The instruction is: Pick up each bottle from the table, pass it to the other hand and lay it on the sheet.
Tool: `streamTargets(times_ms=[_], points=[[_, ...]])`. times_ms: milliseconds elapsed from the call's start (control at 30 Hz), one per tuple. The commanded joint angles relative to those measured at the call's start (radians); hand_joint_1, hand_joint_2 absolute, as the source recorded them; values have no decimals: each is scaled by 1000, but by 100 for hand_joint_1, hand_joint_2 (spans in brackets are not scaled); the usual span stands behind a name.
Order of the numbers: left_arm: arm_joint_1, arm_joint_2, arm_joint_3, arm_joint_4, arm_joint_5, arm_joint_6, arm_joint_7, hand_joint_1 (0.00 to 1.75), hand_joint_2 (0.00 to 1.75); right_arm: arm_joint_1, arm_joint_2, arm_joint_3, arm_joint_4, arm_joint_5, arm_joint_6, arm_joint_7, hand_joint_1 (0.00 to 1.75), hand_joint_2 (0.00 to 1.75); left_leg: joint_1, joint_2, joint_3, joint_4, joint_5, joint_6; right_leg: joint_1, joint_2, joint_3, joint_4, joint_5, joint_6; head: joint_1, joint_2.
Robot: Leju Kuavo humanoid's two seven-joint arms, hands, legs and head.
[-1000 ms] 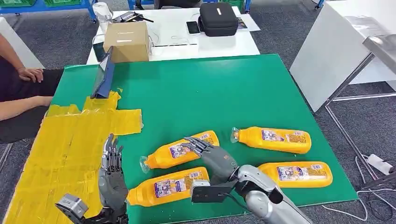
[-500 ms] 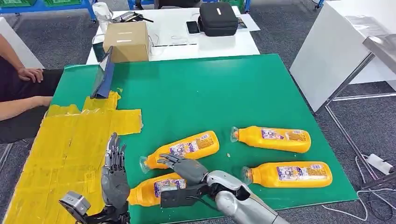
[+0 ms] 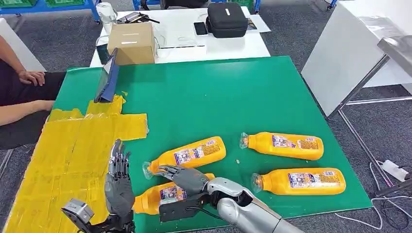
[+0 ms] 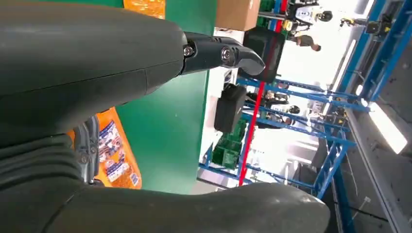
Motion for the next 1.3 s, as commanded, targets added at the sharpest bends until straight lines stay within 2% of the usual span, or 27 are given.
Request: streamTargets(times_ms=[33,367,567,600,633,700,1067,1300], points=[[13,-5,45,1,3,5,3,0,0,-76,-121,138,-57,42,23,37,0,175,0,1,0,0,0,0,0,0,0,0,0,-1,0,0],[21,-5,40,3,-1,1,3,0,0,-78,-177,199,-43,64,83,65,0,175,0,1,1,0,0,0,0,-1,1,-1,0,-2,0,0],[20,-5,31,12,-5,0,3,0,0,-54,-156,221,8,88,74,85,0,175,0,0,3,-1,0,0,1,-1,3,-2,0,-2,0,0],[18,-5,27,19,-7,-2,3,0,0,-48,-131,229,58,99,70,92,7,175,0,0,3,-1,0,0,1,-1,3,-2,0,-2,0,0],[14,-4,24,29,-8,-8,3,0,0,-41,-116,231,90,101,67,91,175,175,0,0,3,-1,0,0,0,-1,3,-2,0,-1,0,0],[10,-4,21,37,-8,-8,3,0,0,-34,-97,239,136,108,68,93,175,175,0,0,5,-3,1,0,0,-2,5,-3,0,-2,0,0],[10,-4,21,37,-8,-8,3,0,0,-34,-97,239,136,108,68,93,175,175,0,3,10,-2,-1,-3,1,1,6,-3,1,-3,0,0],[6,-5,19,48,16,32,3,0,0,-15,-56,222,226,110,42,83,175,175,1,3,13,-3,-1,-3,2,1,10,-4,1,-3,0,0]])
